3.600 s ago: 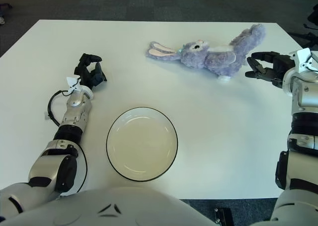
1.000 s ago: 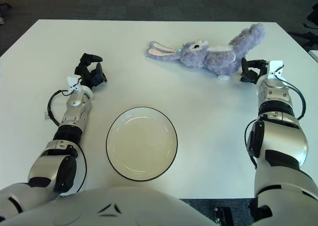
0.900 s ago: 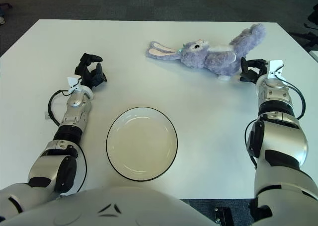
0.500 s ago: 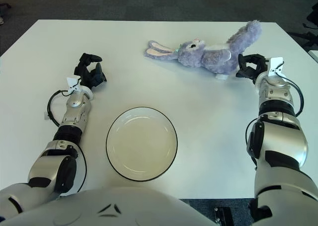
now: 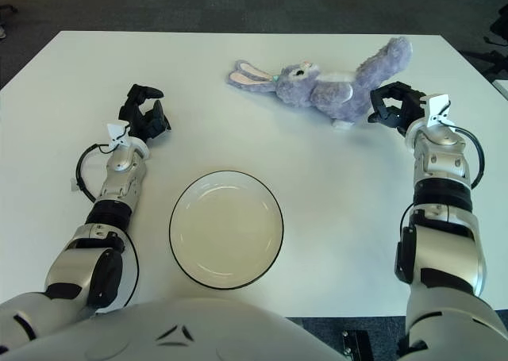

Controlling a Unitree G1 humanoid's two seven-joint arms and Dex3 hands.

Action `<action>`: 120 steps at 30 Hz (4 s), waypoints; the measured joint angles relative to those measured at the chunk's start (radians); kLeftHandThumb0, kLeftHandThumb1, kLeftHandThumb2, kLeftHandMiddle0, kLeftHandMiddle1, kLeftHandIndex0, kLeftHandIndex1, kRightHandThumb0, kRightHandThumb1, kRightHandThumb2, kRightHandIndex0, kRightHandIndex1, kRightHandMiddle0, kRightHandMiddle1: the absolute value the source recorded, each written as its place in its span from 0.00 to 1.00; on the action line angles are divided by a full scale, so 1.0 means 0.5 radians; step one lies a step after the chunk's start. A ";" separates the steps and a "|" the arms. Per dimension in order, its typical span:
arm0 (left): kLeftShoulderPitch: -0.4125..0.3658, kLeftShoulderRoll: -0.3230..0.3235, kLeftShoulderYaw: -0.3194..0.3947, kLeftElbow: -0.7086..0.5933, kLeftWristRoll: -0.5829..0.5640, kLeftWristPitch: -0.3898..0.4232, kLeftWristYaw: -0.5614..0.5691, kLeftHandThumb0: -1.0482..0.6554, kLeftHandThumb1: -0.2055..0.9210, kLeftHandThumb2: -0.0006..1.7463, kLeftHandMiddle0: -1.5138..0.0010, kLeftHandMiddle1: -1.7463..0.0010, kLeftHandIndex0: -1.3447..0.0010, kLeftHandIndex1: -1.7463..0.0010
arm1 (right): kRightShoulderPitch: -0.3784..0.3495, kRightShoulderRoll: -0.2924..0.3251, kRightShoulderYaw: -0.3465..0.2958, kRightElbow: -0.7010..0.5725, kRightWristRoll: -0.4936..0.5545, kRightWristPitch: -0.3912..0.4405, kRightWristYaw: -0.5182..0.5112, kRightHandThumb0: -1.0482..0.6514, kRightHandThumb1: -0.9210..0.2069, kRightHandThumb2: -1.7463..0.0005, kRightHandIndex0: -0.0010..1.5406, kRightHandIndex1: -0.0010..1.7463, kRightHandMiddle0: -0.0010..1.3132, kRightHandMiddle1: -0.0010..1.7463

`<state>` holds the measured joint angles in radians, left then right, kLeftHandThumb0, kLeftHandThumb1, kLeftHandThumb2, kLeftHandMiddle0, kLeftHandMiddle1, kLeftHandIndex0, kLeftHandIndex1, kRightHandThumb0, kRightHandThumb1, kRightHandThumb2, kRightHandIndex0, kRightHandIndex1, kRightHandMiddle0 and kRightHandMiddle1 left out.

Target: Put the doll into the plate.

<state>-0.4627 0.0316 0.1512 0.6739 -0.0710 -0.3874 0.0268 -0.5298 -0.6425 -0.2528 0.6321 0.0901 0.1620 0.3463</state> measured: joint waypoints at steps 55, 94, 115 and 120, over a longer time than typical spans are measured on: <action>-0.041 0.001 0.004 0.083 -0.008 -0.024 -0.039 0.38 0.72 0.54 0.32 0.00 0.71 0.00 | 0.789 0.217 -0.228 -1.389 0.077 0.683 -0.405 0.34 0.35 0.52 0.44 1.00 0.00 0.48; -0.057 0.001 0.009 0.104 -0.007 -0.031 -0.038 0.38 0.73 0.54 0.34 0.00 0.72 0.00 | 0.041 0.371 -0.352 -1.045 0.263 0.941 -0.639 0.16 0.19 0.73 0.11 0.47 0.00 0.21; -0.059 -0.001 0.012 0.102 -0.008 -0.031 -0.039 0.38 0.73 0.53 0.34 0.00 0.72 0.00 | -0.271 0.331 -0.393 -0.758 0.258 1.099 -0.778 0.19 0.31 0.68 0.09 0.52 0.00 0.23; -0.055 -0.003 0.013 0.095 -0.008 -0.031 -0.037 0.38 0.73 0.53 0.34 0.00 0.72 0.00 | -0.306 0.331 -0.423 -0.731 0.265 1.141 -0.814 0.21 0.35 0.64 0.10 0.63 0.00 0.25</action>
<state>-0.4900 0.0300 0.1578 0.7214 -0.0748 -0.4027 0.0081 -0.6831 -0.4769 -0.4642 0.2665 0.2224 0.7327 -0.0606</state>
